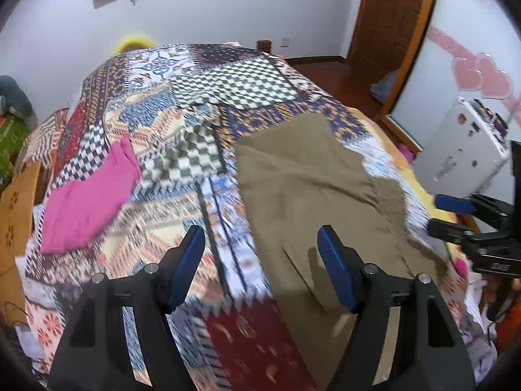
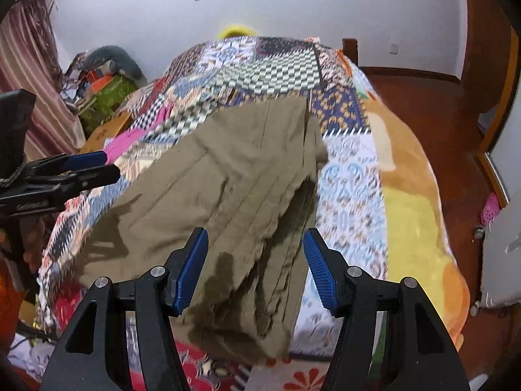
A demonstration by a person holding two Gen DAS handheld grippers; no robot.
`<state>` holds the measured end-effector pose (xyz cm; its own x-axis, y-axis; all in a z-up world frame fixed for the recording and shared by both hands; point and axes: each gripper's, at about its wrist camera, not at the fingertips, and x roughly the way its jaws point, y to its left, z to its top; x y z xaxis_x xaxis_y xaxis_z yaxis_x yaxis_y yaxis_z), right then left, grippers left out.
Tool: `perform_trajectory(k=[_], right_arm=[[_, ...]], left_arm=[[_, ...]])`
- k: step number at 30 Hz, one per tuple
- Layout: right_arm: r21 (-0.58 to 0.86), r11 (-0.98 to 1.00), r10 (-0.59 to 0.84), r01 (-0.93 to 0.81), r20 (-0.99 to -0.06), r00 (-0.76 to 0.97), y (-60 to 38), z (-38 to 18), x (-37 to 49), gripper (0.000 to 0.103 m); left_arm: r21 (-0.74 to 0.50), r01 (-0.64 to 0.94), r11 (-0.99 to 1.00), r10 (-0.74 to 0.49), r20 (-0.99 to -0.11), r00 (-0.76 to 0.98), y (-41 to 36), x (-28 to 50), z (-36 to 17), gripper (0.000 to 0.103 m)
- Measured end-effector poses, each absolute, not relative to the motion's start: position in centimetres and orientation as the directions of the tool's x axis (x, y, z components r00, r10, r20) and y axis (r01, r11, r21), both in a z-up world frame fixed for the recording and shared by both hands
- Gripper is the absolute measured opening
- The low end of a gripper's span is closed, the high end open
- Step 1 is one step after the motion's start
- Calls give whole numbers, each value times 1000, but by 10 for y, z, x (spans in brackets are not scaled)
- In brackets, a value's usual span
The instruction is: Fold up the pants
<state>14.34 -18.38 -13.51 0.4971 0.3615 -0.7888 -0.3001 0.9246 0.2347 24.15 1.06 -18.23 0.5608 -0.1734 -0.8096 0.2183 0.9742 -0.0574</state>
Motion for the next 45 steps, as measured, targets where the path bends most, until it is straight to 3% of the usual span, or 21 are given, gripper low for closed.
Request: perform_trajectory(k=[14, 17, 21, 23, 27, 30, 38, 45], right_arm=[[234, 946, 320, -225, -782, 534, -198, -143, 208, 57], [249, 946, 322, -207, -789, 523, -201, -152, 214, 57], [251, 947, 318, -198, -807, 498, -202, -162, 218, 57], [257, 947, 321, -195, -808, 495, -204, -165, 218, 57], [258, 948, 316, -184, -807, 498, -206, -165, 218, 57], [246, 952, 305, -182, -810, 501, -206, -165, 219, 57], [244, 949, 314, -200, -795, 519, -203, -152, 211, 57], [246, 941, 336, -234, -779, 529, -195, -142, 201, 57]], left_arm=[[-162, 191, 968, -235, -850, 471, 25, 355, -235, 68], [-235, 197, 952, -298, -862, 410, 26, 375, -252, 60], [-370, 205, 906, -421, -838, 348, 24, 390, -271, 56], [-362, 226, 904, -423, -833, 356, 19, 393, -273, 50], [-335, 254, 907, -409, -842, 352, 9, 401, -278, 21], [-331, 251, 910, -404, -842, 358, 11, 402, -276, 12], [-258, 207, 944, -327, -829, 454, 40, 371, -255, 8], [-219, 66, 973, -220, -820, 528, 90, 322, -234, 8]])
